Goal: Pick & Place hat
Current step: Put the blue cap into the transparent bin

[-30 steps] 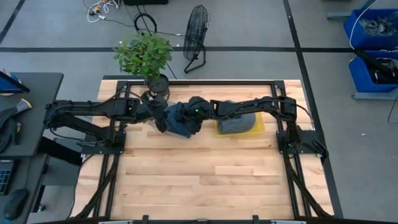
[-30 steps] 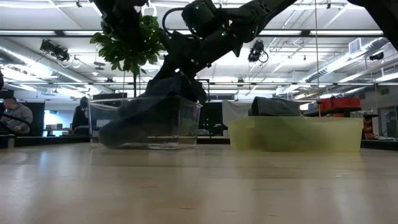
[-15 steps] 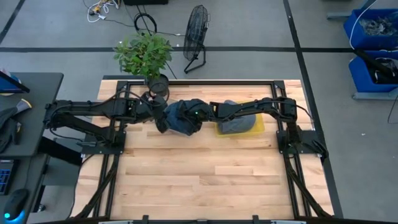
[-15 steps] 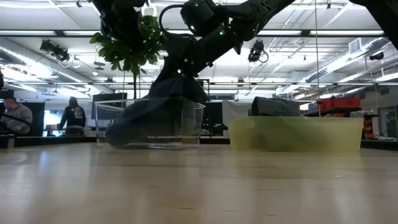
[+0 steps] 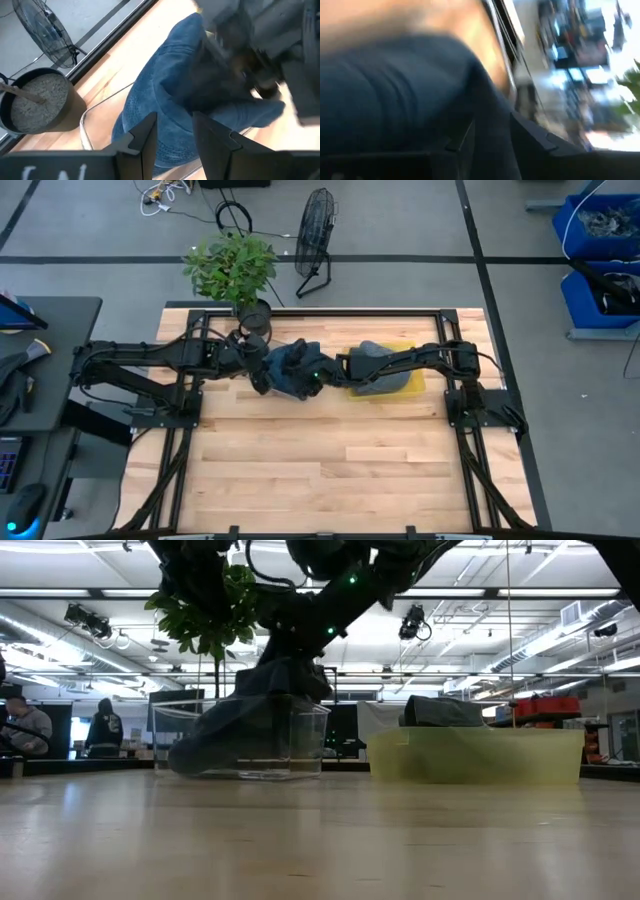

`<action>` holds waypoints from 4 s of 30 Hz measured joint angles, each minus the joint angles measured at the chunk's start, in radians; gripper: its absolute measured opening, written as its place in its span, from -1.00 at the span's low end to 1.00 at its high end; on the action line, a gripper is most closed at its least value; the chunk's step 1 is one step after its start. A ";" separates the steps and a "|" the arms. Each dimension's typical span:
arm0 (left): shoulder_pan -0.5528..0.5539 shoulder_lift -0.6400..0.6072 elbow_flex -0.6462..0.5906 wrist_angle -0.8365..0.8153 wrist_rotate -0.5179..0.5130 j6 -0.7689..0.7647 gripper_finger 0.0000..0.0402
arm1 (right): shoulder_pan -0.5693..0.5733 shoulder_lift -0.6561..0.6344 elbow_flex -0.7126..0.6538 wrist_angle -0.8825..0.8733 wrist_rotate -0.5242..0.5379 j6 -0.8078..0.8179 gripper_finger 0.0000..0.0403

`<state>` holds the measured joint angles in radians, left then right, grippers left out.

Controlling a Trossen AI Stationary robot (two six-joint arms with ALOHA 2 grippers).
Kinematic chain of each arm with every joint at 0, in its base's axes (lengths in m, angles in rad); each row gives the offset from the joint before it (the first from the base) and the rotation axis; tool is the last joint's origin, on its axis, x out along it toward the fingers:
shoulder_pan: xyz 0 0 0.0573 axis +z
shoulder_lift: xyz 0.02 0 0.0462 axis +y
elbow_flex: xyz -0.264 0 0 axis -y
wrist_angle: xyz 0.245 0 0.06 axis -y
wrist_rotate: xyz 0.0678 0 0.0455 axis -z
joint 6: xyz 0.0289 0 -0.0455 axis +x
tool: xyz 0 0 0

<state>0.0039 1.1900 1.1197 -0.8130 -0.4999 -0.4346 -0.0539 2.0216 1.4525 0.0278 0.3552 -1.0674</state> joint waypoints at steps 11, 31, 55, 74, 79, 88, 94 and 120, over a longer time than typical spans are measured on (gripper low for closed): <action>-0.098 0.000 0.000 0.007 0.000 -0.027 -0.36 | 0.031 -0.164 0.000 -0.222 0.306 0.086 -0.43; -0.163 0.235 -0.001 0.188 -0.086 0.131 -0.63 | -0.266 -0.193 0.000 -0.408 -0.204 0.794 -0.73; -0.021 0.317 -0.001 0.127 0.115 0.132 -0.98 | -0.168 -0.089 0.000 -0.329 -0.352 0.741 -0.99; -0.184 0.226 0.000 0.091 0.112 0.073 -0.99 | -0.168 -0.089 0.000 -0.401 -0.319 0.725 -1.00; -0.227 0.266 0.000 0.081 0.114 0.021 -0.99 | -0.168 -0.089 0.000 -0.403 -0.319 0.719 -1.00; -0.233 0.318 -0.001 0.052 0.141 0.000 -0.99 | -0.167 -0.088 0.000 -0.497 -0.194 0.715 -1.00; -0.226 0.317 -0.001 0.035 0.138 0.000 -0.99 | -0.197 -0.088 0.000 -0.383 -0.014 0.744 -1.00; -0.085 0.409 -0.001 -0.045 0.135 0.000 -0.99 | -0.155 -0.001 0.000 -0.284 -0.462 0.684 -1.00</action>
<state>-0.0814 1.5990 1.1191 -0.8578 -0.3648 -0.4351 -0.2094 2.0202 1.4525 -0.2561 -0.1071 -0.3833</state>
